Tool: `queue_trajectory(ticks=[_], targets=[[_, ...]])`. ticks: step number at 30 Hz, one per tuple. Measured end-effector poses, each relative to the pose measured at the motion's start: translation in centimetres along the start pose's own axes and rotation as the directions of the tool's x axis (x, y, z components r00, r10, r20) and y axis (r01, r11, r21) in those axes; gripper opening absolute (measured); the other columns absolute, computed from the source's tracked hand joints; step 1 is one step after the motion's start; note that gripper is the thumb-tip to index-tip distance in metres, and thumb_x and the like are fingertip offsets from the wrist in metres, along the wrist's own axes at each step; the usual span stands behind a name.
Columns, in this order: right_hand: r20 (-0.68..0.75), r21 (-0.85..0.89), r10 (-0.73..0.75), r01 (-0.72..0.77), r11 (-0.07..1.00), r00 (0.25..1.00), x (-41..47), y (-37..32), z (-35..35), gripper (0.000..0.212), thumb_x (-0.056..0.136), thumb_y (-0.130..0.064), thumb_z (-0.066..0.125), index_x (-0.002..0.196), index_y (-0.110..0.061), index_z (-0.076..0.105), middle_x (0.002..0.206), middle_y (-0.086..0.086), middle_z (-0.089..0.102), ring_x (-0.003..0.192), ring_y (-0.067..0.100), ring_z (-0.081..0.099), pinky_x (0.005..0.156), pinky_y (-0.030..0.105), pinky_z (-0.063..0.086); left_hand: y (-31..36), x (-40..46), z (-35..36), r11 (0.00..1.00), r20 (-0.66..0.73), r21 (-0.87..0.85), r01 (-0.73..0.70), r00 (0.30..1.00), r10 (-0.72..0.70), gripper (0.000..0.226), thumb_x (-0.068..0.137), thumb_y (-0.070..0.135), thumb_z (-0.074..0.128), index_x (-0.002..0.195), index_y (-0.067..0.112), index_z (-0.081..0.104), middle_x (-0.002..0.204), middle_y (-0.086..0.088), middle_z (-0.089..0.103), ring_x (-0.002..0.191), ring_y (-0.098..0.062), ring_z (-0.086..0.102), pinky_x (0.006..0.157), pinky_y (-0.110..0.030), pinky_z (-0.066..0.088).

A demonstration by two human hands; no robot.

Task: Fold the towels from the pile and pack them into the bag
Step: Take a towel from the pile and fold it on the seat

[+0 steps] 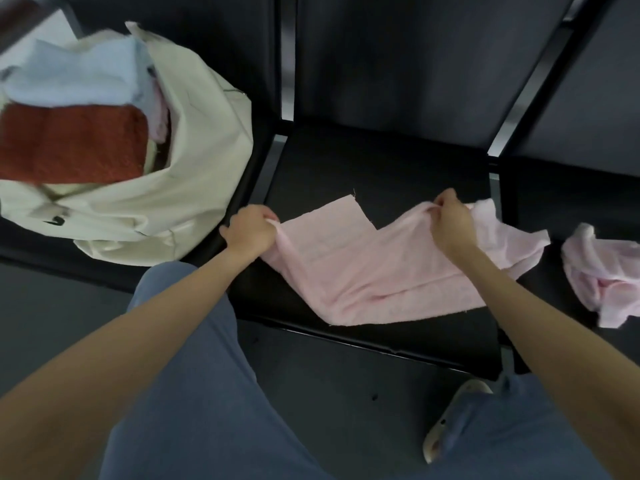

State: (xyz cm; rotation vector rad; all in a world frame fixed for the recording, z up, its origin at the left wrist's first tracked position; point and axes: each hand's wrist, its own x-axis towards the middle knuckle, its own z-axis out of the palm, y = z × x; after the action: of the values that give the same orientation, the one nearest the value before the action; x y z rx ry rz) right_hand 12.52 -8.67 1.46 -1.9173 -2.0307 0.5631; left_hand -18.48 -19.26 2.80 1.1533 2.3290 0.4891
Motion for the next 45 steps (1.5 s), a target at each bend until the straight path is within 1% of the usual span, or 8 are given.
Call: queue_trajectory(ticks=[7,12,15,19,25,32,37,45], targets=[[-0.257,0.209,-0.258,0.314,0.926,0.932,-9.6,-3.7,-2.5,0.012,0.092,-0.008,0.057,0.104,-0.006,0.054,0.089,-0.001,0.056,0.072,0.014,0.054,0.064,0.025,0.046,3.4,-0.3,-2.3,0.936,-0.360,-0.126,-0.329,0.894,0.266,0.025,0.088,0.004,0.054,0.091,0.021,0.073,0.107,-0.004,0.044,0.106,-0.022,0.045,0.086,-0.023,0.039],[0.199,0.094,-0.608,0.602,0.793,0.769,-15.4,-1.3,1.0,0.017,0.084,-0.003,0.064,0.100,-0.007,0.059,0.091,0.005,0.062,0.069,0.021,0.059,0.057,0.034,0.051,2.8,-2.2,-1.1,0.906,-0.206,-0.149,-0.397,0.908,0.364,0.029,0.087,-0.004,0.052,0.087,0.017,0.073,0.098,-0.002,0.042,0.074,-0.004,0.043,0.071,-0.003,0.034],[0.532,0.061,-0.541,0.608,0.792,0.651,-16.4,-0.6,2.0,0.025,0.092,-0.017,0.058,0.117,-0.012,0.057,0.111,0.002,0.058,0.084,0.021,0.060,0.072,0.033,0.050,1.0,-3.4,0.3,0.925,-0.063,-0.053,-0.377,0.926,0.373,0.031,0.086,-0.008,0.048,0.088,0.011,0.072,0.100,-0.004,0.044,0.078,-0.007,0.045,0.078,-0.007,0.032],[0.369,0.093,-0.542,0.550,0.830,0.755,-14.9,-1.1,1.2,0.025,0.091,-0.012,0.055,0.116,-0.013,0.061,0.108,0.002,0.062,0.080,0.020,0.060,0.071,0.038,0.052,-1.2,-3.9,2.1,0.949,0.116,0.040,-0.314,0.944,0.307,0.027,0.084,-0.006,0.048,0.092,0.003,0.072,0.106,-0.012,0.050,0.092,-0.021,0.053,0.081,-0.023,0.039],[0.142,0.096,-0.394,0.384,0.918,0.908,-9.3,-3.5,1.5,0.020,0.095,-0.008,0.051,0.110,-0.009,0.064,0.108,0.005,0.063,0.087,0.017,0.061,0.076,0.025,0.049,-0.5,-5.0,3.4,0.980,-0.034,-0.117,-0.161,0.987,0.158,0.031,0.080,0.006,0.054,0.050,0.002,0.046,0.050,-0.009,0.042,0.049,-0.014,0.038,0.045,-0.028,0.027],[0.402,-0.201,-0.417,0.523,0.829,0.815,-4.8,-6.0,3.8,0.036,0.094,-0.014,0.052,0.130,-0.017,0.054,0.122,0.005,0.060,0.116,0.027,0.050,0.103,0.036,0.031,-0.5,-4.1,4.0,0.933,-0.114,-0.353,0.066,0.987,-0.113,0.017,0.086,0.012,0.063,0.096,0.005,0.051,0.078,0.004,0.051,0.071,-0.013,0.050,0.057,-0.022,0.034],[0.411,-0.347,-0.425,0.569,0.745,0.807,-4.4,-6.0,3.6,0.022,0.090,-0.021,0.059,0.111,-0.018,0.063,0.107,0.004,0.060,0.106,0.024,0.049,0.100,0.033,0.027,-1.4,-2.5,3.8,0.708,0.187,-0.582,0.400,0.913,-0.362,0.008,0.077,-0.001,0.065,0.084,0.001,0.061,0.091,-0.014,0.063,0.097,-0.031,0.063,0.086,-0.043,0.055],[0.098,-0.027,-0.562,0.567,0.823,0.821,-6.9,-4.5,-1.1,0.009,0.086,-0.016,0.068,0.094,-0.014,0.066,0.101,0.002,0.057,0.083,0.015,0.056,0.069,0.025,0.046,0.8,-3.2,1.3,0.692,-0.108,-0.719,0.065,0.973,-0.204,0.022,0.084,-0.002,0.057,0.098,0.010,0.067,0.097,-0.002,0.067,0.093,-0.014,0.063,0.078,-0.022,0.050]])
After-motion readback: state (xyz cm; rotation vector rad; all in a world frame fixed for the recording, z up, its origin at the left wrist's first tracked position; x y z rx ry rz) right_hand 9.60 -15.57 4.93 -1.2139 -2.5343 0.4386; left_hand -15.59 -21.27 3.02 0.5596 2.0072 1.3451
